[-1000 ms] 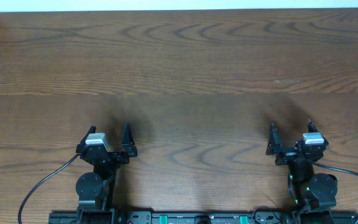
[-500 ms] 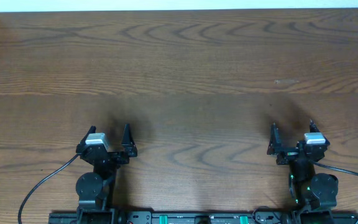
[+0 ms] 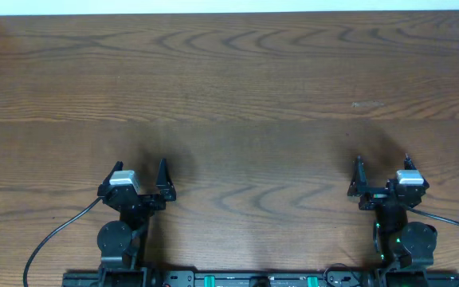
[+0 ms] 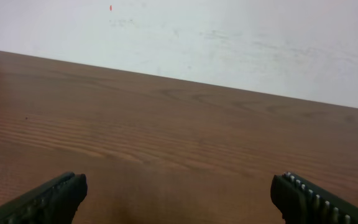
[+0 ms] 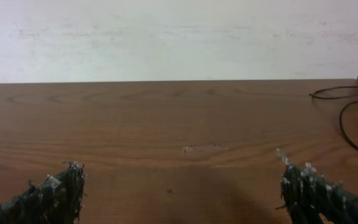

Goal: Untangle cables

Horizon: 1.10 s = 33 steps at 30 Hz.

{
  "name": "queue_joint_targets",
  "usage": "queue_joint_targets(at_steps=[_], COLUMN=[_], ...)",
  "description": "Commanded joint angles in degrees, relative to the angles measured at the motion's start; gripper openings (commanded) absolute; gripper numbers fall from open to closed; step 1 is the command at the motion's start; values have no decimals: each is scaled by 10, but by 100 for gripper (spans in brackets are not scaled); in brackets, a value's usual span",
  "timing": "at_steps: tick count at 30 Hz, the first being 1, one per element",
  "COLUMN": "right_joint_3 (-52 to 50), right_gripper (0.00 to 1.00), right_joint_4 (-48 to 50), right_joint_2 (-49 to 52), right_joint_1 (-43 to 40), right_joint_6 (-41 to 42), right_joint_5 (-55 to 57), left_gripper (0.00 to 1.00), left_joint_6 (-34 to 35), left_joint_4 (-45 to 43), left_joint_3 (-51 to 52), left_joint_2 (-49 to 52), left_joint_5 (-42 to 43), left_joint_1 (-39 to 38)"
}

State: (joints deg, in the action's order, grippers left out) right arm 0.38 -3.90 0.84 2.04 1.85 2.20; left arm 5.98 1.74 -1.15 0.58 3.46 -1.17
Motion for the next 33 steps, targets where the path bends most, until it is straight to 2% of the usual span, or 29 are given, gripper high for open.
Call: queue_joint_targets(at_steps=[1, 26, 33], right_joint_3=[-1, -1, -1], right_gripper=[99, 99, 99], right_joint_4=[-2, -2, -2], right_joint_2=[-6, -6, -6], right_joint_1=[-2, -2, -2], right_joint_6=[-11, -11, -11], right_joint_5=[2, 2, 2], left_gripper=[100, 100, 100], left_joint_6=[-3, -3, -3], left_joint_4=[21, 21, 21], left_joint_3=[9, 9, 9], left_joint_2=[-3, -3, 34], left_joint_5=[-1, -1, -1], left_joint_1=[3, 3, -2])
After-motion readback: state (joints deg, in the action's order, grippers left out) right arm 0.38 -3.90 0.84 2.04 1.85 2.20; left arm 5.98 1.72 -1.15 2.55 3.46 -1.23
